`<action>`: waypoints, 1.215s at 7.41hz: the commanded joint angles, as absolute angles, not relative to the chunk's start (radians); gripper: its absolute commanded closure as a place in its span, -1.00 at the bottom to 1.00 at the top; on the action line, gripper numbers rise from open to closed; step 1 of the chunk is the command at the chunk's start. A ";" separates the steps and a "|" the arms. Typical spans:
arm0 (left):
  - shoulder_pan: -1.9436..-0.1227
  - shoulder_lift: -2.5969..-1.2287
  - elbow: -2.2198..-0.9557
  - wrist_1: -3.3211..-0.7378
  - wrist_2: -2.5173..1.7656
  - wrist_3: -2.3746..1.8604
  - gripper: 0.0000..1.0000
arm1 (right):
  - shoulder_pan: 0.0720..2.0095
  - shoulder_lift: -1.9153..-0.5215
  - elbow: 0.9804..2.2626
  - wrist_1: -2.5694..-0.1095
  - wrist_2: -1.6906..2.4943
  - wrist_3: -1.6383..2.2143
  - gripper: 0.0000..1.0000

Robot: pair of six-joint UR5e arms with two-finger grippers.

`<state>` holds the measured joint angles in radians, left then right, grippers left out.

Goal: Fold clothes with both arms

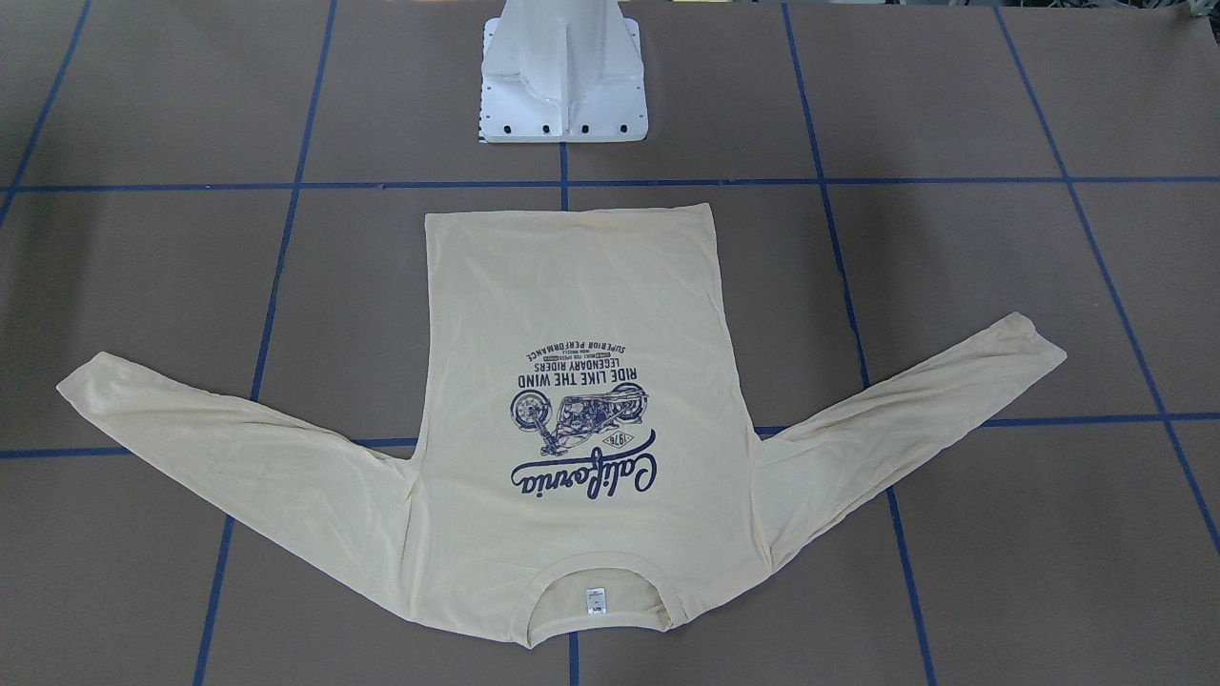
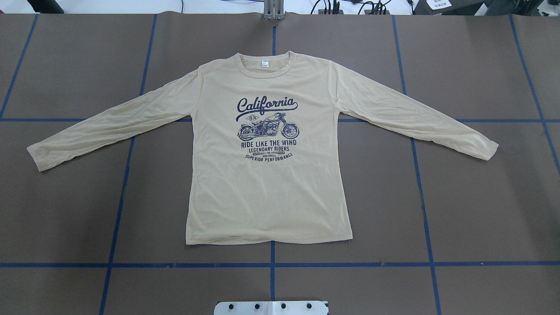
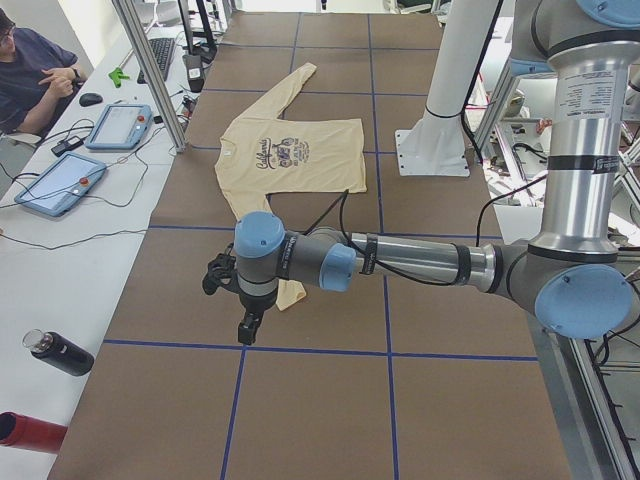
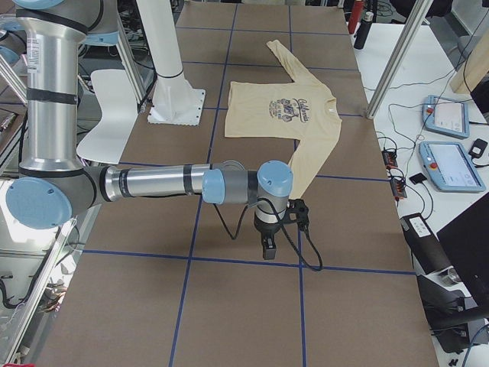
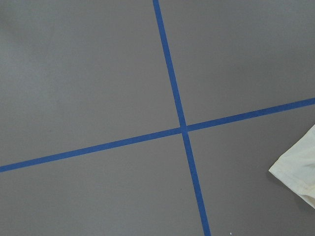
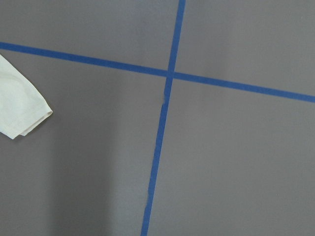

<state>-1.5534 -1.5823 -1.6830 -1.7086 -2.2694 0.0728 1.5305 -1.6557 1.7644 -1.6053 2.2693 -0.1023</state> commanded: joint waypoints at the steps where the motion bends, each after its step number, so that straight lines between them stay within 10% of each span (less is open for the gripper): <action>1: -1.554 -1.638 -1.692 -1.715 -2.272 0.045 -1.00 | 1.526 -1.657 1.756 -1.376 2.267 -0.097 -1.00; 9: -1.529 -1.730 -1.683 -1.744 -2.279 -0.044 -1.00 | 1.148 -1.686 1.726 -1.035 2.212 0.578 -1.00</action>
